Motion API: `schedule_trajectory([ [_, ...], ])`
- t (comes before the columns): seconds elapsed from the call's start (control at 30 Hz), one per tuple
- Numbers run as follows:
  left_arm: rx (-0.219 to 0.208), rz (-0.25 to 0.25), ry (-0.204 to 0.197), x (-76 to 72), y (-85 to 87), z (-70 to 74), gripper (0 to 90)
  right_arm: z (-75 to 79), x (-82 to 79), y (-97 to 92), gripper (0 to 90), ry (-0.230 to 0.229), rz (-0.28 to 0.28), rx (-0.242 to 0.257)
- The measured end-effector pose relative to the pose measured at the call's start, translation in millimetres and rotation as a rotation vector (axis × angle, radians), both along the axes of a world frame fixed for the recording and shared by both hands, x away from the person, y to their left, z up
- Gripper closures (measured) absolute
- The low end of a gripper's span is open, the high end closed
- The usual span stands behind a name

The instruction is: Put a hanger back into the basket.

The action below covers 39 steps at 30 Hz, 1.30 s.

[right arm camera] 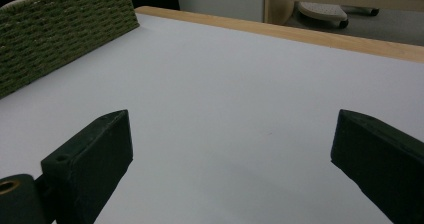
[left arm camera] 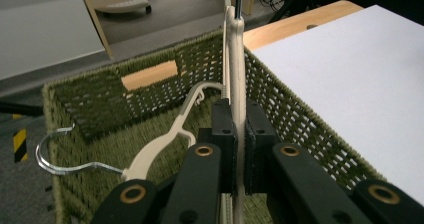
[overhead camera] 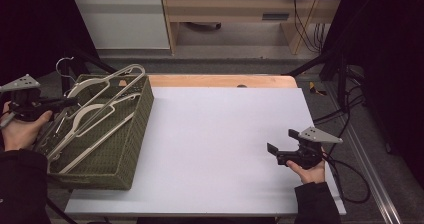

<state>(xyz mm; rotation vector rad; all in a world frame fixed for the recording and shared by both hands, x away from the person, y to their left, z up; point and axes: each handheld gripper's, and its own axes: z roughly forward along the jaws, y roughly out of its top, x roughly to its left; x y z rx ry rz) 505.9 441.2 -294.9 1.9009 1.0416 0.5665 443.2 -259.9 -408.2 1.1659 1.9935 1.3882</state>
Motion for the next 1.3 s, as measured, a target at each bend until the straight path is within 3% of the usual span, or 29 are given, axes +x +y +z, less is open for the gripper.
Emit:
schedule_trajectory([
  [0.37, 0.019, 0.007, 0.075, 1.3, -7.2, -26.7, 85.6, -0.4, -0.3, 1.1, 3.7, 0.010, -0.001, 0.002],
  [0.7, 0.013, 0.052, 0.215, 13.0, -14.4, -56.7, 85.1, 0.4, -0.4, -0.1, 3.9, 0.007, 0.001, 0.004],
  [0.83, -0.018, 0.098, 0.226, 14.0, -11.2, -63.0, 84.0, -0.1, 0.1, 0.4, 4.0, 0.010, 0.003, 0.002],
  [0.87, 0.007, 0.117, 0.237, 14.4, -10.7, -63.6, 83.8, -0.3, 0.2, 0.7, 4.0, 0.011, 0.003, 0.002],
  [1.0, 0.050, 0.200, 0.219, 16.3, -12.5, -65.8, 81.7, -1.9, 1.1, 2.7, 4.0, 0.017, 0.006, -0.002],
  [1.17, 0.101, 0.296, 0.248, 20.8, -11.6, -67.8, 79.3, -3.2, 2.1, 2.3, 4.0, 0.018, 0.008, -0.004],
  [1.3, 0.123, 0.386, 0.294, 21.9, -7.3, -73.1, 69.3, -5.2, 3.4, 3.5, 4.0, 0.026, 0.003, 0.003],
])
